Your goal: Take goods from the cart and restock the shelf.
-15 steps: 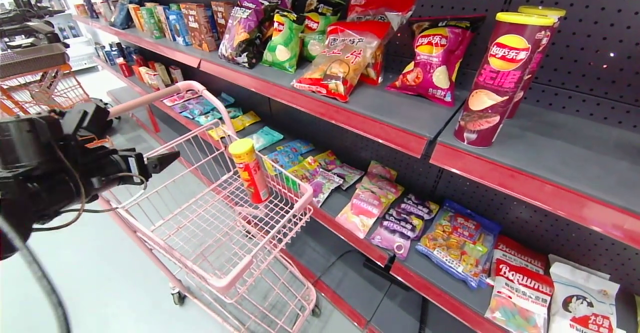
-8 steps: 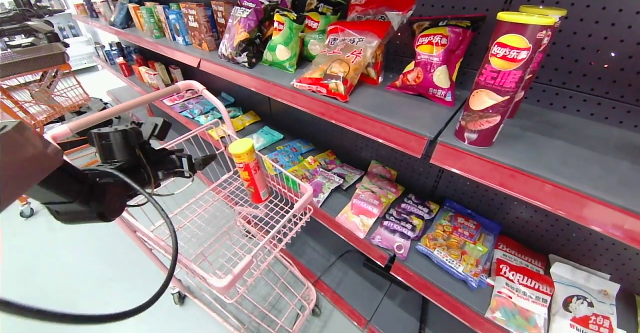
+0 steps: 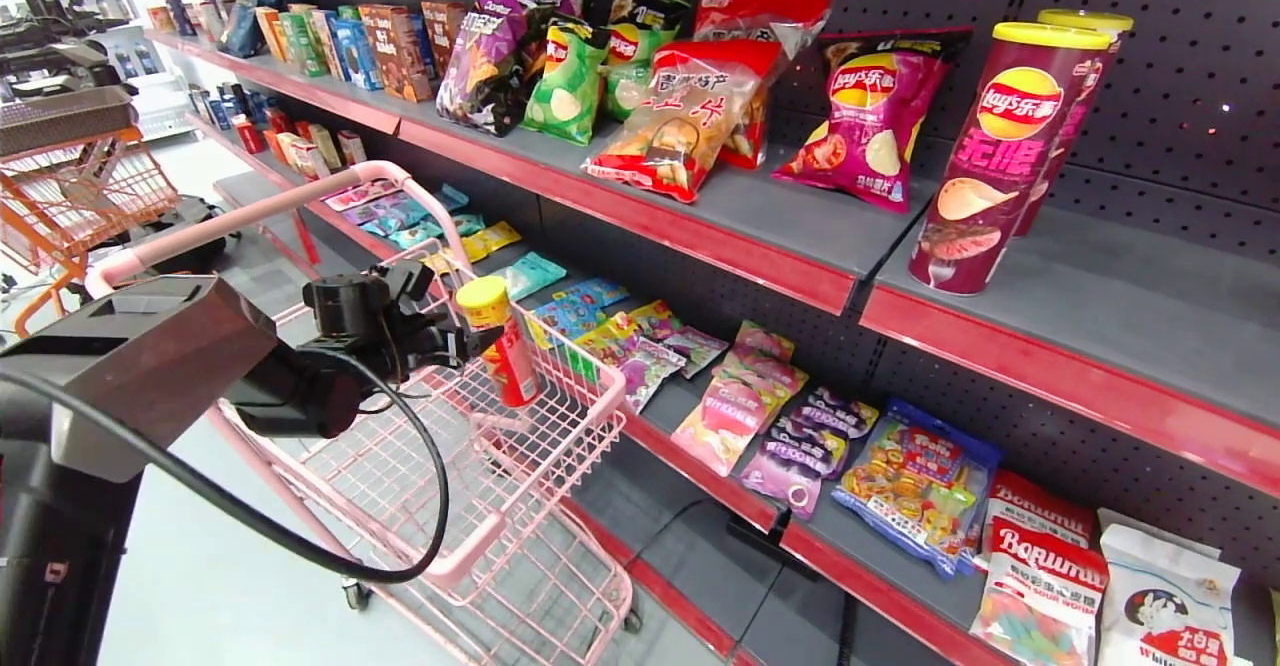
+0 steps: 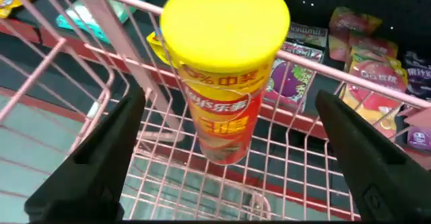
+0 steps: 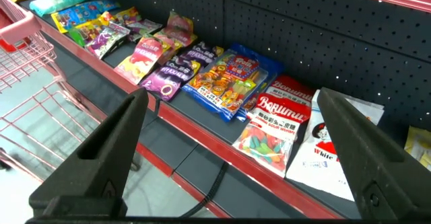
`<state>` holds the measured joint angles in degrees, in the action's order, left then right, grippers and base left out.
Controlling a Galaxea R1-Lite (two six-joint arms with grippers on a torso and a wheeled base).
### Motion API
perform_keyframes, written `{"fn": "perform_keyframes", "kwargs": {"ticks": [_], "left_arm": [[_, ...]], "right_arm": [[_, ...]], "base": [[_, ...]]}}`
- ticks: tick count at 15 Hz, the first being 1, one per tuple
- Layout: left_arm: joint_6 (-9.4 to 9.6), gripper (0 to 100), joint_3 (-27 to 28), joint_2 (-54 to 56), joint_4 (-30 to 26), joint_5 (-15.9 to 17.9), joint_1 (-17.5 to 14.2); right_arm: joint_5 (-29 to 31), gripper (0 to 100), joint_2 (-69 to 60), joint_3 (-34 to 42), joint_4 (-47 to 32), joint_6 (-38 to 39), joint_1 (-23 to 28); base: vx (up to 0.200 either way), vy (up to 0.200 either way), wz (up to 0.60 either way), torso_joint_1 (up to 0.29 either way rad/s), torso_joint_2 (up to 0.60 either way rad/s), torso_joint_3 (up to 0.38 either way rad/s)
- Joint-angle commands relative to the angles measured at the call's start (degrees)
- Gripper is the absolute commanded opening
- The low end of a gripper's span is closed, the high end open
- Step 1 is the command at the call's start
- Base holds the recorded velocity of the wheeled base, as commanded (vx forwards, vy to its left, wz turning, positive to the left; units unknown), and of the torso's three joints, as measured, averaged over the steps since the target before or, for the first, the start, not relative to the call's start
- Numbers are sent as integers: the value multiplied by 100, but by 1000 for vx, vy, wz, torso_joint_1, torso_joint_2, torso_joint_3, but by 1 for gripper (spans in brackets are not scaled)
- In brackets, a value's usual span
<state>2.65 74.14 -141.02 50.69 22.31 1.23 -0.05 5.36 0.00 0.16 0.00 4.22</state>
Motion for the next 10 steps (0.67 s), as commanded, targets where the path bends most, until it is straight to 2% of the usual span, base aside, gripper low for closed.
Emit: {"fn": "perform_keyframes", "kwargs": {"ticks": [1,7,10], "left_arm": [[-1,100,382,-347,-15,-7,26],[8,100,1208,-787,-191,2,70],[8,100,1392,-866,-332,2,88]], "right_arm": [[-4,100,9,0,2,-9,0],[-4,100,9,0,2,-9,0],[-4,100,9,0,2,-9,0]], "base": [[0,0,0,0,0,0],[0,0,0,0,0,0],[0,0,0,0,0,0]]}}
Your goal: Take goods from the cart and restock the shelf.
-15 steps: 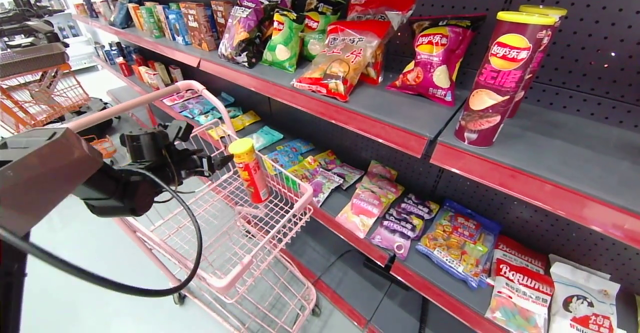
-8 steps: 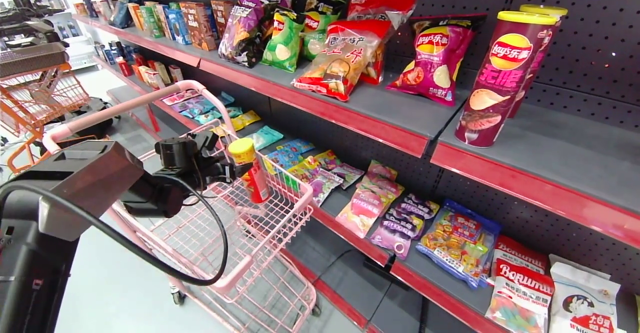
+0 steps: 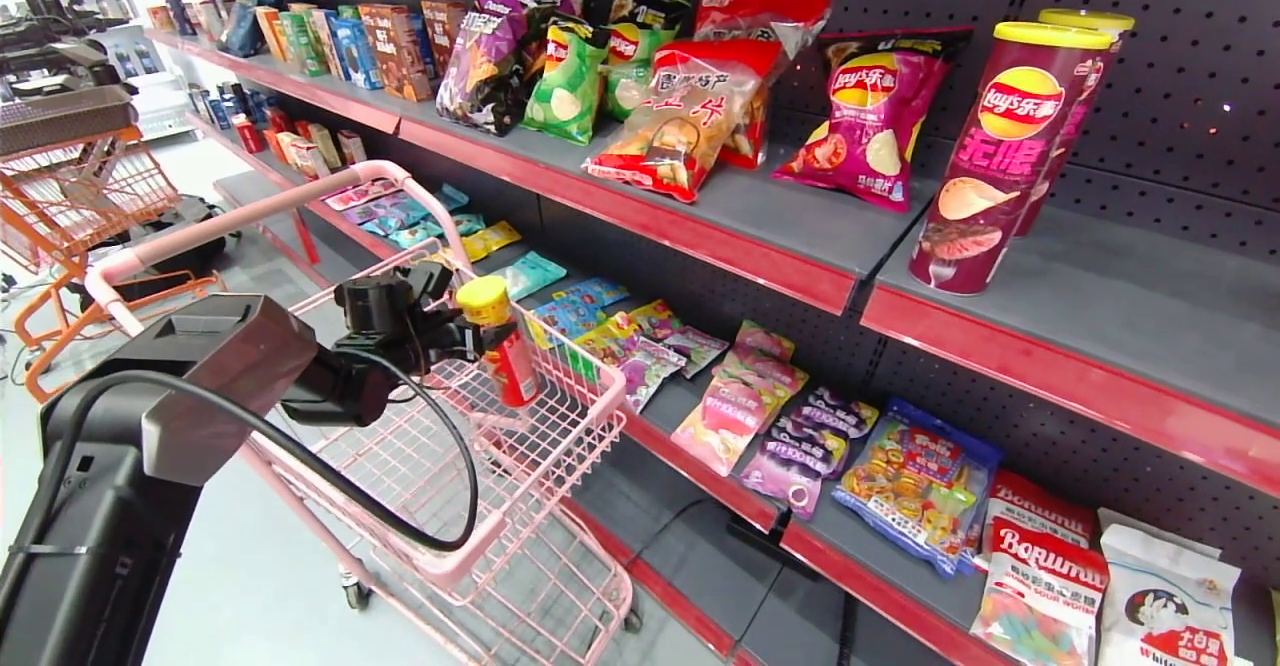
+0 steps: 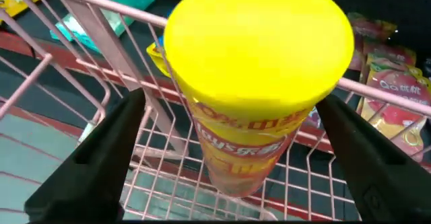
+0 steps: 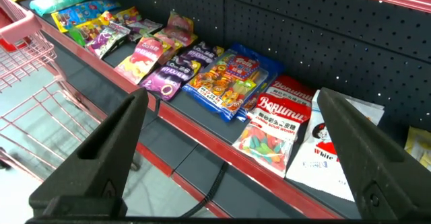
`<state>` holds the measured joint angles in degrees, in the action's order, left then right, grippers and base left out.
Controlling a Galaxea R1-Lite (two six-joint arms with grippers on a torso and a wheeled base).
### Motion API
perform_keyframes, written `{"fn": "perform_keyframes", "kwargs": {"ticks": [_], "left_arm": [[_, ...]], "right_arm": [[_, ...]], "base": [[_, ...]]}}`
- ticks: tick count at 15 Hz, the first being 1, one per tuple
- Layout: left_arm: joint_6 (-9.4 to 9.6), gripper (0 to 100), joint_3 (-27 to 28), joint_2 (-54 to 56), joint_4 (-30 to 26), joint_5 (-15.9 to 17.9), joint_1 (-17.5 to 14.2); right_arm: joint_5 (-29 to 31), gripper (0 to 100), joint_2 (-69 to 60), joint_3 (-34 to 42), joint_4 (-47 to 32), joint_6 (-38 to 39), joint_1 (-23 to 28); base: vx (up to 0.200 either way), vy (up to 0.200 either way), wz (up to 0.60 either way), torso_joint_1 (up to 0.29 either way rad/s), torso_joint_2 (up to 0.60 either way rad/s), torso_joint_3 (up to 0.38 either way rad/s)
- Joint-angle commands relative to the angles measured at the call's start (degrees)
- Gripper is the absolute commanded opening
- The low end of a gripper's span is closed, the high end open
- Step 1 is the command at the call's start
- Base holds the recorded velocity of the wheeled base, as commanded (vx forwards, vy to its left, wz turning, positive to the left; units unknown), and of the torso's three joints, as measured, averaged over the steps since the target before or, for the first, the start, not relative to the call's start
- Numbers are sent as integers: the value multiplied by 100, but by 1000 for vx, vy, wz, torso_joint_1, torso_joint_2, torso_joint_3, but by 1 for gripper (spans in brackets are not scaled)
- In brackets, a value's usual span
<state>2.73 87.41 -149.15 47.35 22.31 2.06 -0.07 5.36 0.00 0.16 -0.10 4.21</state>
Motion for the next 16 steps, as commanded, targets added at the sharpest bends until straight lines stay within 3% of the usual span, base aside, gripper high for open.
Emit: {"fn": "perform_keyframes", "kwargs": {"ticks": [1,6,7,13,16], "left_arm": [[-1,100,163,-61,-77,-7,49],[-1,100,497,-334,-200,-51,119],[-1,0,576,-387,-226,-69,128],[8,0,664,-114,-665,-130,84],[-9,0,347,1081,-1623,-122,-83]], "right_arm": [[-1,100,9,0,2,-8,-7],[-10,100,9,0,2,-8,1],[-10,100,9,0,2,-8,-7],[-10,100,9,0,2,-8,-7],[-10,100,9,0,2,1,-7]], "base": [[0,0,0,0,0,0],[0,0,0,0,0,0],[0,0,0,0,0,0],[0,0,0,0,0,0],[0,0,0,0,0,0]]}}
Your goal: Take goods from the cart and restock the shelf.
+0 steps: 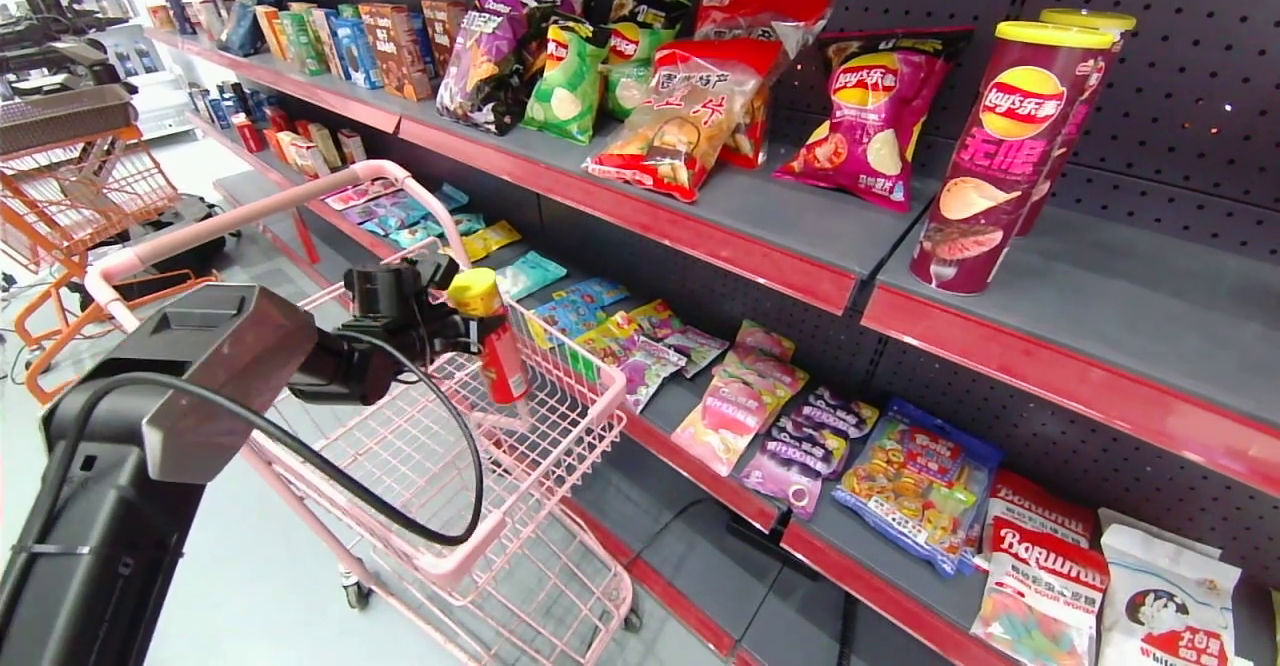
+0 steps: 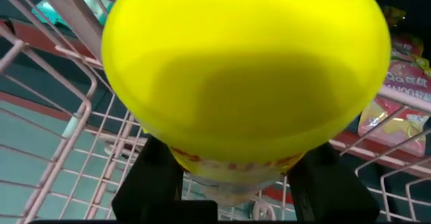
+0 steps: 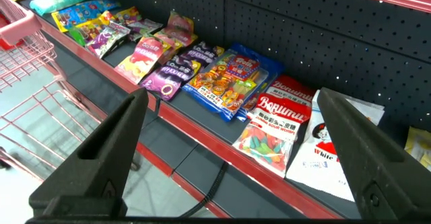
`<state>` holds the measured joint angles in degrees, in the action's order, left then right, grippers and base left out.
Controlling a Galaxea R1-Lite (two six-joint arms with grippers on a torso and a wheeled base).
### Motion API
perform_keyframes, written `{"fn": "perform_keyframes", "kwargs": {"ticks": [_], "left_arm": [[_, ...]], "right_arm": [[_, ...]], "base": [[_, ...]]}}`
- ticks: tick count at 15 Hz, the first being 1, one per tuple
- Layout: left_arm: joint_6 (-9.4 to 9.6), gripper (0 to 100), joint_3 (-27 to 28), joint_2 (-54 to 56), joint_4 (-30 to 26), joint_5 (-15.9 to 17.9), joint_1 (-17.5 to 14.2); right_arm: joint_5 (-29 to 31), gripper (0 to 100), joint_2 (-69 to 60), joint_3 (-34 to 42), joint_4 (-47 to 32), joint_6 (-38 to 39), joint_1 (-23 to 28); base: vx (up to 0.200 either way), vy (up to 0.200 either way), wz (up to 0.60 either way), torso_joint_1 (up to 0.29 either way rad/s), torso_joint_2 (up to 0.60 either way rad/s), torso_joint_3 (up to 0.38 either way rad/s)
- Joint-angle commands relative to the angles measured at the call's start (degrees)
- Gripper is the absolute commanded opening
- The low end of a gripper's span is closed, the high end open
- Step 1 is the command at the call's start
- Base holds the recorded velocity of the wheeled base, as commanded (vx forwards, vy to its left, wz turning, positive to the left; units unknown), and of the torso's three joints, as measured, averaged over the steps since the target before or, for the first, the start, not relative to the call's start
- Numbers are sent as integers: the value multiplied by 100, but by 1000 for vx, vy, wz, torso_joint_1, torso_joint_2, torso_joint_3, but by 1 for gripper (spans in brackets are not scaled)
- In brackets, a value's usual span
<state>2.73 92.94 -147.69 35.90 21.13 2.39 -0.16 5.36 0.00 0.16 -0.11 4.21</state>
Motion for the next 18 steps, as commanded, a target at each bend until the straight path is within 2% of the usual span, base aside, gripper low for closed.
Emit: {"fn": "perform_keyframes", "kwargs": {"ticks": [1,3,5,8,9,10,13,14,16,18], "left_arm": [[-9,0,-250,1234,-699,-3,-177],[-18,0,-672,2218,-1243,14,-353],[-18,0,-1709,3589,-1683,14,-424],[-18,0,-3581,5804,-1762,41,-415],[-18,0,-3783,6085,-1771,41,-415],[-1,0,-4592,7166,-1780,23,-415],[-9,0,-5902,8748,-1780,-30,-441],[-1,0,-6350,9170,-1780,-188,-432],[8,0,-7000,9882,-1788,-346,-432],[8,0,-7158,10322,-1824,-372,-432]], "right_arm": [[-2,100,9,0,2,2,-7],[-2,100,9,0,2,-7,1],[-2,100,9,0,2,2,-7],[-2,100,9,0,2,20,1],[-2,100,9,0,2,20,1],[-2,100,9,0,2,29,1],[-2,100,9,0,2,29,1],[7,100,9,0,2,29,1],[7,100,9,0,2,29,1],[7,100,9,0,2,29,1]], "base": [[0,0,0,0,0,0],[0,0,0,0,0,0],[0,0,0,0,0,0],[0,0,0,0,0,0],[0,0,0,0,0,0],[0,0,0,0,0,0],[0,0,0,0,0,0],[0,0,0,0,0,0],[0,0,0,9,-25,-13],[0,0,0,115,-330,-210]]}}
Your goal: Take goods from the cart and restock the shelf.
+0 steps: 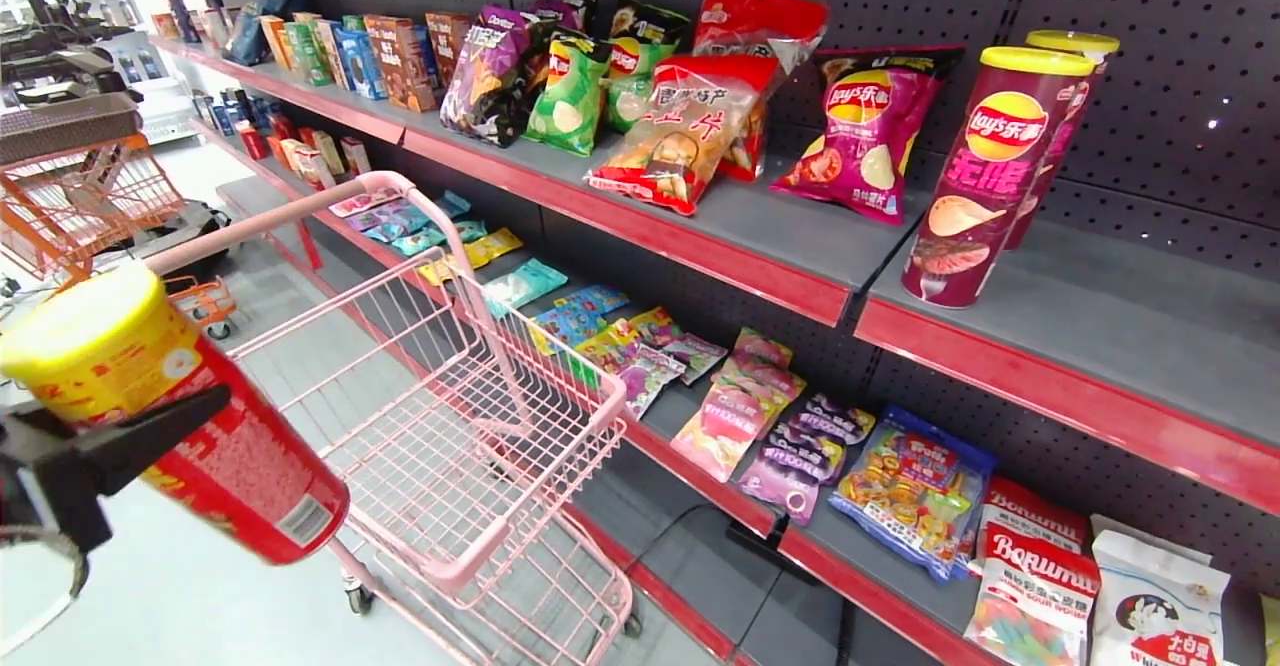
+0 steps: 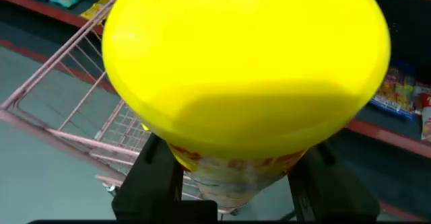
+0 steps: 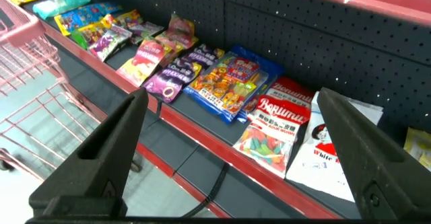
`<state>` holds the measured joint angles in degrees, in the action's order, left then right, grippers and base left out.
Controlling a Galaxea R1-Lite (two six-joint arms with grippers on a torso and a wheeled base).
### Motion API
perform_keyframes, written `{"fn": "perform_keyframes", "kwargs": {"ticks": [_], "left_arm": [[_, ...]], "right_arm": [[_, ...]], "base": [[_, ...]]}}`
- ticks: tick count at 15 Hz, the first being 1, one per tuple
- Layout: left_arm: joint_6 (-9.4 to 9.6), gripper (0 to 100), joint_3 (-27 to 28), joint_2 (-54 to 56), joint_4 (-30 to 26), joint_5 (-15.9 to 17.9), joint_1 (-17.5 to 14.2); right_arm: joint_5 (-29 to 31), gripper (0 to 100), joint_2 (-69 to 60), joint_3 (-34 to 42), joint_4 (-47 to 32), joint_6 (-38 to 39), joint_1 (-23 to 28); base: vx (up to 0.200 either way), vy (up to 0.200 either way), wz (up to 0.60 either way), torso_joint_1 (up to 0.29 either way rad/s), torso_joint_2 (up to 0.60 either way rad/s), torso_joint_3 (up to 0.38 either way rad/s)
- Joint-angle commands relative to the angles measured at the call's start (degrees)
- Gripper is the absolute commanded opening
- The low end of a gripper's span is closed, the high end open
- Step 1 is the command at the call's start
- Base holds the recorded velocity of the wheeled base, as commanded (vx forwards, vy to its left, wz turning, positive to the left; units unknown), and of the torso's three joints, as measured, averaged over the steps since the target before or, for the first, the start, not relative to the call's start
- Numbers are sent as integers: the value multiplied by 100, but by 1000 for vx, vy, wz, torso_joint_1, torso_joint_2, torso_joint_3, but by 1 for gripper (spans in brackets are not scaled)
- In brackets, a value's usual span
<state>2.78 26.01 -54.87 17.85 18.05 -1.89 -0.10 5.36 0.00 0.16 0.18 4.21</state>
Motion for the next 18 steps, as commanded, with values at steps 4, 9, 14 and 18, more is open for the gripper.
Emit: {"fn": "perform_keyframes", "kwargs": {"ticks": [4,9,14,18], "left_arm": [[-14,0,-404,2007,-950,-593,-4],[-5,0,-395,2947,-1899,-900,-4],[12,0,-422,2956,-1943,-1023,4],[65,0,-466,3000,-1943,-1006,31]], "right_arm": [[1,100,9,0,2,-1,1],[1,100,9,0,2,-1,1],[1,100,9,0,2,-1,1],[1,100,9,0,2,-9,1]], "base": [[0,0,0,198,-531,-336],[0,0,0,208,-523,-317],[0,0,0,169,-392,-231],[0,0,-450,84,-201,-110]]}}
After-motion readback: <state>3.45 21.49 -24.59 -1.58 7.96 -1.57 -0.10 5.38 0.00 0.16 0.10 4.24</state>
